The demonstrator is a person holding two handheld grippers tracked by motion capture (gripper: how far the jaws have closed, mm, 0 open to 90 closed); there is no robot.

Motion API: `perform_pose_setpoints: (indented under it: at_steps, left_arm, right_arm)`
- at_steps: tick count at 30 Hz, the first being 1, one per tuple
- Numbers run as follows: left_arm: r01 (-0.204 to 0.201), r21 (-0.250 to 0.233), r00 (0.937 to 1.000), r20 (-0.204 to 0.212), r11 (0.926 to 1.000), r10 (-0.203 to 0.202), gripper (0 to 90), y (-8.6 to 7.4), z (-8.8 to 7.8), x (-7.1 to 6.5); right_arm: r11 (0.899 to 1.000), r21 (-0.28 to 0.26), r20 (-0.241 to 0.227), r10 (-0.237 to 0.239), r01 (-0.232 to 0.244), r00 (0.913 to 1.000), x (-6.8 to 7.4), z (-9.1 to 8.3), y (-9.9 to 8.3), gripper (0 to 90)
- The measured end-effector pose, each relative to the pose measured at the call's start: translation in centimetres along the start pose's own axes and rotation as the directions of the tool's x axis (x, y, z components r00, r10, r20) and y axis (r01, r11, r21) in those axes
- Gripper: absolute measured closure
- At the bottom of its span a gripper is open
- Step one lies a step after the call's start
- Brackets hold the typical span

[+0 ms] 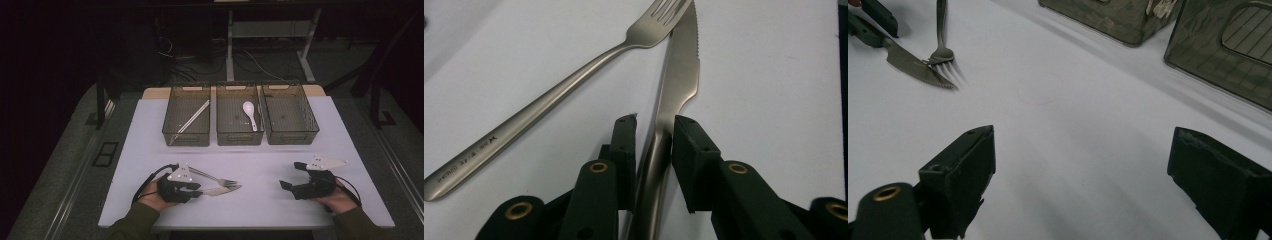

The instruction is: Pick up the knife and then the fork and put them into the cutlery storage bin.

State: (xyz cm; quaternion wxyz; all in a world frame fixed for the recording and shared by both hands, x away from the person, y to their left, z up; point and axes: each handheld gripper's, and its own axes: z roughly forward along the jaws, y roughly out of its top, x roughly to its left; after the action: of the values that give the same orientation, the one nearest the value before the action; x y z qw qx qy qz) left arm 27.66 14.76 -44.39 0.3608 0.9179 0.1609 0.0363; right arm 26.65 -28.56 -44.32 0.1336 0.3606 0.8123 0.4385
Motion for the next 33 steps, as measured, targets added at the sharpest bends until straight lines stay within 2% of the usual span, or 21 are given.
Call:
perform_pose_setpoints:
  at_steps: [4,11,16,18,20,30,32,33]
  left_arm:
    - [-0.022,0.006,0.9997,0.001,0.9997,0.022,72.5,-0.07,-0.04,-0.09]
    - [-0.025,-0.001,0.9995,0.019,0.9997,0.025,77.7,-0.14,-0.04,-0.06]
    - [-0.077,0.040,0.9970,0.011,0.9962,0.076,75.4,-0.01,-0.39,-0.45]
    - [-0.044,0.026,0.9989,0.013,0.9987,0.044,75.8,-0.12,-0.31,-0.51]
    - [-0.055,0.029,0.9984,0.015,0.9981,0.054,77.3,-0.16,-0.33,-0.35]
    - [-0.051,0.029,0.9986,0.017,0.9983,0.051,79.3,-0.07,-0.30,-0.44]
    - [-0.074,0.042,0.9972,0.015,0.9964,0.073,79.3,0.02,-0.40,-0.45]
    - [-0.068,0.033,0.9976,0.013,0.9972,0.068,79.2,0.02,-0.36,-0.61]
  right_arm:
    - [1.000,0.000,-0.003,0.000,0.000,1.0000,-0.02,0.02,0.00,11.8]
    - [1.000,-0.002,-0.003,0.002,-0.002,1.0000,-0.01,0.00,0.00,11.8]
    - [1.000,-0.006,-0.006,0.004,-0.004,1.0000,0.01,-0.05,0.01,11.8]
    - [1.000,-0.007,-0.009,0.004,-0.004,0.9999,-0.02,-0.10,0.01,11.8]
    - [1.000,-0.009,-0.009,0.009,-0.009,0.9999,-0.05,-0.10,0.03,11.8]
    - [1.000,-0.017,-0.013,0.017,-0.017,0.9998,-0.06,-0.16,0.07,11.9]
    - [1.000,-0.018,-0.013,0.015,-0.015,0.9998,-0.05,-0.19,0.07,11.8]
    - [1.000,-0.019,-0.013,0.014,-0.014,0.9998,-0.05,-0.21,0.07,11.8]
